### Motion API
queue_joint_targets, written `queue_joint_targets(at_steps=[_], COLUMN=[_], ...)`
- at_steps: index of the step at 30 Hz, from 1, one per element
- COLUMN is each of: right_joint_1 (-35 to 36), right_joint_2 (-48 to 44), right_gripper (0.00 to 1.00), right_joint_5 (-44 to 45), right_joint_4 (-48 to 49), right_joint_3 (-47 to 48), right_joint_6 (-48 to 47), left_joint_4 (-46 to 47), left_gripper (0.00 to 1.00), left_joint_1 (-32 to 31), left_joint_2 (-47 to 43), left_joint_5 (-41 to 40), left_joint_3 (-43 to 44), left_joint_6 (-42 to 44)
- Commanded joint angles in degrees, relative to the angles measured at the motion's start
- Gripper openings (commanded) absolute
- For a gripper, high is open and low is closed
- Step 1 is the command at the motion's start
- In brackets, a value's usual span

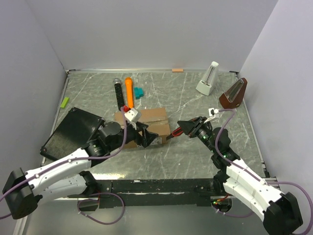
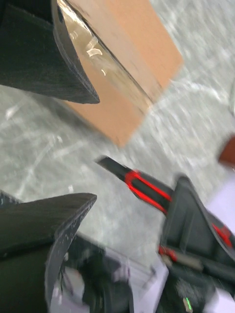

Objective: Unpack the express box
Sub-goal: Adjust the knife at the center of the board.

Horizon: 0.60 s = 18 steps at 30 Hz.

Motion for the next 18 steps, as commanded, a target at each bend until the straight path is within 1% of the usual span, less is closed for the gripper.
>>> queue_joint_targets(at_steps=[1, 3, 6, 7, 9, 11, 15, 18], right_joint_1=[-1.6, -1.5, -1.6, -1.8, -1.9, -2.0, -2.0, -2.0], right_joint_2=[2.3, 3.6, 7.3, 8.6, 11.1, 14.0, 19.4, 23.6], right_gripper=[0.0, 0.0, 0.0, 0.0, 0.0, 0.0, 0.0, 0.0], right_joint_5=[12.1, 19.3, 24.8, 25.9, 27.5, 29.0, 30.5, 29.8], right_joint_4=[11.2, 13.5, 20.9, 21.7, 23.4, 25.9, 28.9, 34.3], right_joint_3=[-0.1, -0.3, -1.1, -0.8, 0.3, 0.6, 1.4, 1.2], right_joint_6=[4.2, 4.9, 4.3, 4.2, 2.9, 2.9, 3.7, 4.7], left_joint_4=[1.1, 6.0, 8.0, 8.2, 9.4, 11.0, 14.1, 17.8], left_gripper=[0.75, 0.75, 0.75, 0.76, 0.77, 0.79, 0.8, 0.82], left_joint_1=[-0.1, -0.5, -1.8, -2.6, -5.2, -8.7, -12.8, -14.2], left_joint_2=[2.0, 1.7, 2.5, 2.9, 3.7, 5.0, 9.9, 13.6], left_joint_5=[-7.8, -9.6, -14.4, -15.8, -18.7, -24.2, -29.7, -31.9], left_joint_3=[-0.4, -2.9, -4.0, -4.2, -5.1, -5.8, -5.5, -5.4], left_joint_6=[2.8, 4.2, 8.8, 10.8, 16.4, 22.8, 30.9, 35.5])
